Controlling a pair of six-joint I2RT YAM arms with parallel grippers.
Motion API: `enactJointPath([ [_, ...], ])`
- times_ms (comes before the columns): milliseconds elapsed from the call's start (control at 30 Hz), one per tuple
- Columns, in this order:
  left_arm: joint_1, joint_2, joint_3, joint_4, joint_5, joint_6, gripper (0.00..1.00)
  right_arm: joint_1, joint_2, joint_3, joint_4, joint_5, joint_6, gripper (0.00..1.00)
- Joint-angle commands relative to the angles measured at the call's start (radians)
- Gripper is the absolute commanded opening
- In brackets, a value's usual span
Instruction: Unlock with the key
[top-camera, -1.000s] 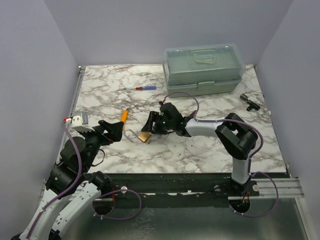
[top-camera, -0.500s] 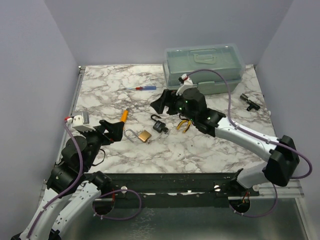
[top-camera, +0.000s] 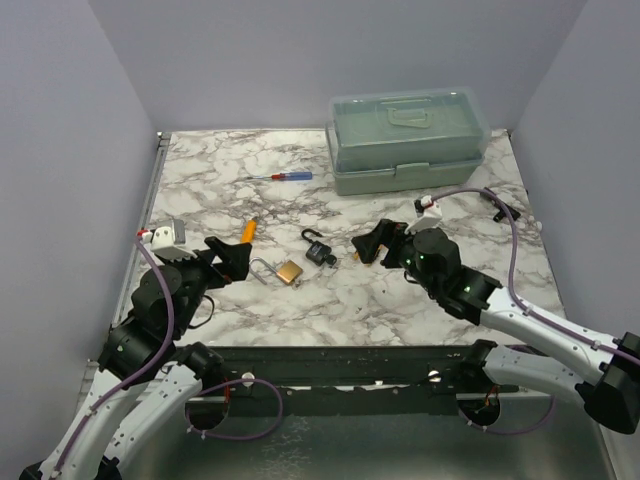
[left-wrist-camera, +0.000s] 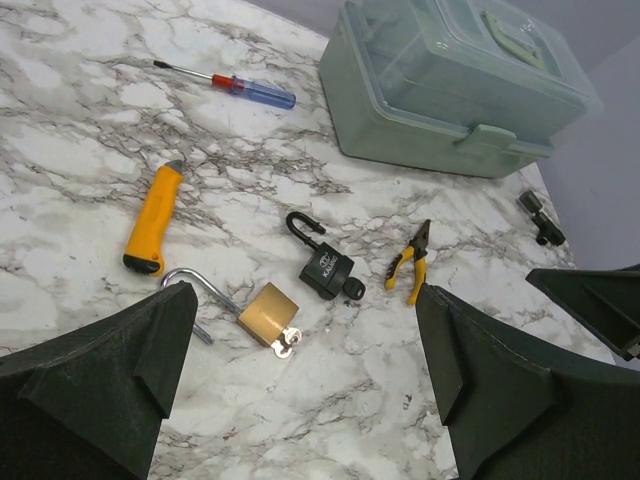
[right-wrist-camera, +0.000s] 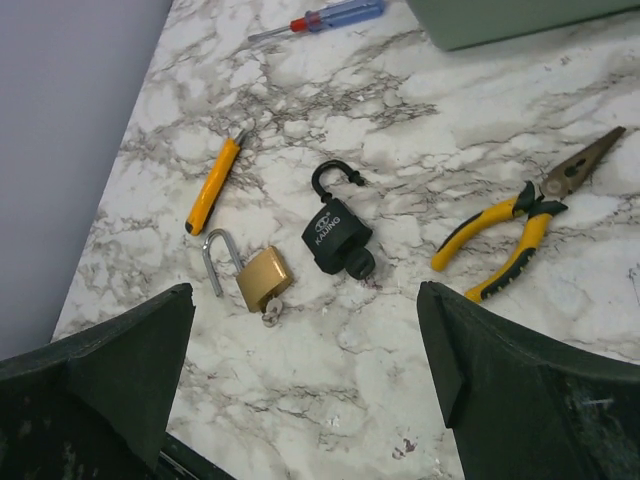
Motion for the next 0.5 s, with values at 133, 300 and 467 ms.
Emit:
enactJointPath([
  [133, 0.009, 0.014, -0.011, -0.002, -0.023, 0.009, 0.99, 0.0, -0.068, -0.075, -0.167, 0.086, 0.195, 1.0],
  [300, 0.011, 0.016, -0.012, -0.002, -0.024, 0.009, 0.99, 0.0, -0.112, -0.159, -0.109, 0.066, 0.197, 1.0],
  [467, 0.011, 0.019, -0.013, -0.001, -0.024, 0.009, 0.99, 0.0, -0.123, -0.182, -0.061, 0.048, 0.174, 1.0],
])
